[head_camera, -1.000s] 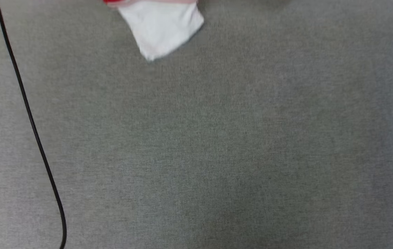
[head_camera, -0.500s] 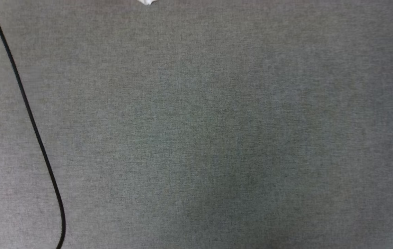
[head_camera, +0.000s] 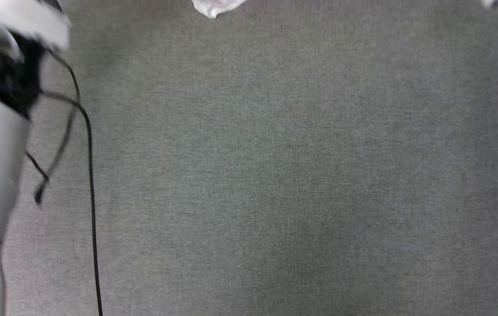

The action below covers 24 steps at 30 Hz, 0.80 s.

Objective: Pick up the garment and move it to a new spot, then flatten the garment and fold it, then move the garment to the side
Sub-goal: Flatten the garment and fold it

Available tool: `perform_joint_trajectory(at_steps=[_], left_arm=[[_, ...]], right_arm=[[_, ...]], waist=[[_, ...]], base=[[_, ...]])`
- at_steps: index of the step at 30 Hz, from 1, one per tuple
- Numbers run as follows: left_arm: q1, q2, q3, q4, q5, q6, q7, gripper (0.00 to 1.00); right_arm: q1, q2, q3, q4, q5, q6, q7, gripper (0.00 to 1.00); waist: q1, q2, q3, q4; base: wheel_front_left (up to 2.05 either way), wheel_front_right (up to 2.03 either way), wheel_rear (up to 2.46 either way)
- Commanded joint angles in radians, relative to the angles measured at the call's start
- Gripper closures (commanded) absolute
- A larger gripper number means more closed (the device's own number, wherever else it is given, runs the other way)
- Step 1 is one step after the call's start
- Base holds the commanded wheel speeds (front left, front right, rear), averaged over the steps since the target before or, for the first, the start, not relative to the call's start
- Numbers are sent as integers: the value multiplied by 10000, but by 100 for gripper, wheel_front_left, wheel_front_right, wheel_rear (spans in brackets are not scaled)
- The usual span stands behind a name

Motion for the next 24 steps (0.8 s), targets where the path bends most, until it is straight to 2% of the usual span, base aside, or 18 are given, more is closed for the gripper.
perform_joint_trajectory(at_steps=[1,6,14,19,24], left_arm=[[779,-58,-93,-218,-104,17,-64,100],[3224,-162,293,-1238,165,17,-85,100],[6674,-429,937,-2524,1023,34,-82,100],[8620,-585,1519,-3309,1337,410,-81,100],[10400,-671,1911,-4257,1362,934,-82,100]], right_arm=[[804,-128,121,-122,320,-11,-177,100],[3027,-411,458,-655,995,-11,-491,100],[6297,-913,492,-2086,1652,-11,-194,100],[8333,-1017,60,-3322,1648,-12,100,100],[10313,-745,-619,-4613,1482,-14,567,100]], waist=[[-1,0,-505,111],[-1,0,-1425,189],[-1,0,-3042,203],[-1,0,-3951,153],[-1,0,-4705,194]], base=[[0,0,0],[0,0,0],[0,0,0],[0,0,0],[0,0,0]])
